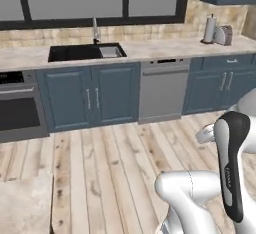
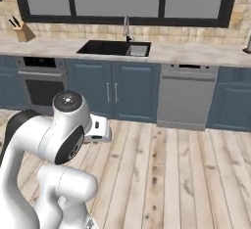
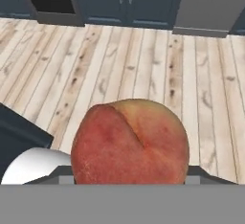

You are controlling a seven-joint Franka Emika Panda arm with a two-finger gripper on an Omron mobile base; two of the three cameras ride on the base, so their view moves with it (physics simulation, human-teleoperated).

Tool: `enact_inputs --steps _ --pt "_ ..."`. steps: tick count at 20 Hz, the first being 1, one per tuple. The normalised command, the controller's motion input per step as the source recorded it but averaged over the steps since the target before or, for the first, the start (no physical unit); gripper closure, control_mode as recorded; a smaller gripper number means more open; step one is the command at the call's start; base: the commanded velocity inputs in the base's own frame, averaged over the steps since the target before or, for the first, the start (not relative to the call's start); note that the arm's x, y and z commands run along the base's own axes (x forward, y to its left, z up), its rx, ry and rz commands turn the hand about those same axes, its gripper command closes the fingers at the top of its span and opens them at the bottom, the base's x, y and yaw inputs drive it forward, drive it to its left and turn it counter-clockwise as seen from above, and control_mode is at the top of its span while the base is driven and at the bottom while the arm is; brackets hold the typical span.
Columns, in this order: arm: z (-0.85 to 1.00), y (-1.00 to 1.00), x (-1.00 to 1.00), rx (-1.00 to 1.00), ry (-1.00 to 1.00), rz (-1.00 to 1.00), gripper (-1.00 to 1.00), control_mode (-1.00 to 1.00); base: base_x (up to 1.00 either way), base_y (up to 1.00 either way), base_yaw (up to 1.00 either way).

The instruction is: Retrieve the banana and peach from the fridge and place them into the bowl on the dining table.

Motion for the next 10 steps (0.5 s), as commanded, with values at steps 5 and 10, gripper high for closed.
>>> enact_inputs --steps 5,10 --pt "0.00 0.00 0.00 0.00 0.00 0.00 1.00 1.00 1.00 -0.06 0.68" --pt "0.00 0.00 0.00 0.00 0.00 0.00 1.00 1.00 1.00 -0.09 0.67"
